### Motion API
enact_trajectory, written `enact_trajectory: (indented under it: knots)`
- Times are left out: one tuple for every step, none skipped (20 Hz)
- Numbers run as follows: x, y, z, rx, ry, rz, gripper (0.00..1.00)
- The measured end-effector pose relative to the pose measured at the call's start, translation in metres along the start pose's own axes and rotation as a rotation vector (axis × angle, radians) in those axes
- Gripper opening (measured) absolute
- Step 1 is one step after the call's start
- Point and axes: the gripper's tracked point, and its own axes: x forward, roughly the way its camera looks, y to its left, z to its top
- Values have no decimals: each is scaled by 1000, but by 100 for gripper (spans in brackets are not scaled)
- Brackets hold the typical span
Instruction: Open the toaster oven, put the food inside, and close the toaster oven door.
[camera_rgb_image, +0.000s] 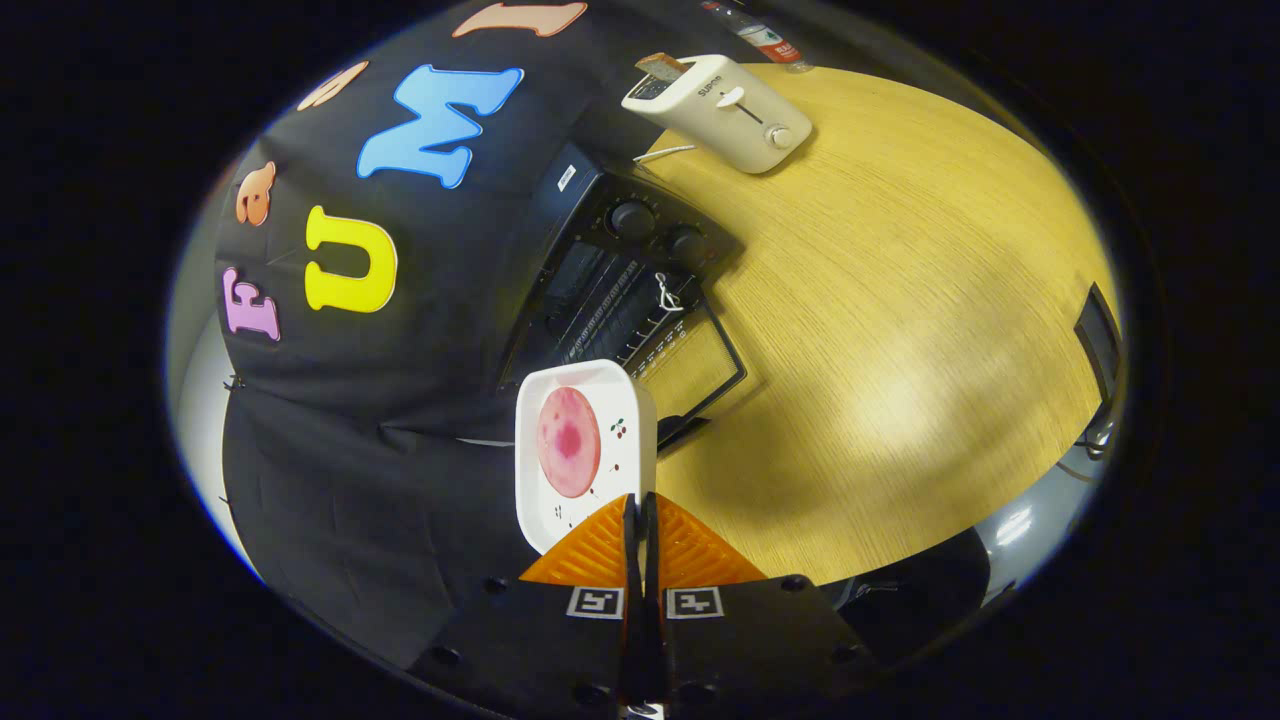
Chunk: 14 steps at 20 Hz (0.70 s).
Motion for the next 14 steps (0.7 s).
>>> enact_trajectory:
  knots:
    - [8, 3, 1, -5, -6, -7, 2]
    - [17, 4, 1, -3, -8, -11, 2]
    - [27, 7, 2, 6, -8, -11, 2]
    - [37, 9, 4, 20, -7, -10, 2]
    - [45, 11, 6, 37, -9, -10, 2]
    - [55, 12, 10, 51, -15, -12, 2]
    - [65, 13, 15, 60, -25, -16, 2]
    - [75, 13, 20, 67, -34, -21, 2]
    - [83, 13, 25, 81, -42, -23, 2]
    - [91, 12, 29, 97, -51, -26, 2]
    - [99, 11, 35, 114, -59, -30, 2]
    - [107, 10, 39, 130, -68, -31, 2]
    - [115, 9, 45, 144, -76, -35, 2]
    - [123, 8, 50, 158, -82, -37, 2]
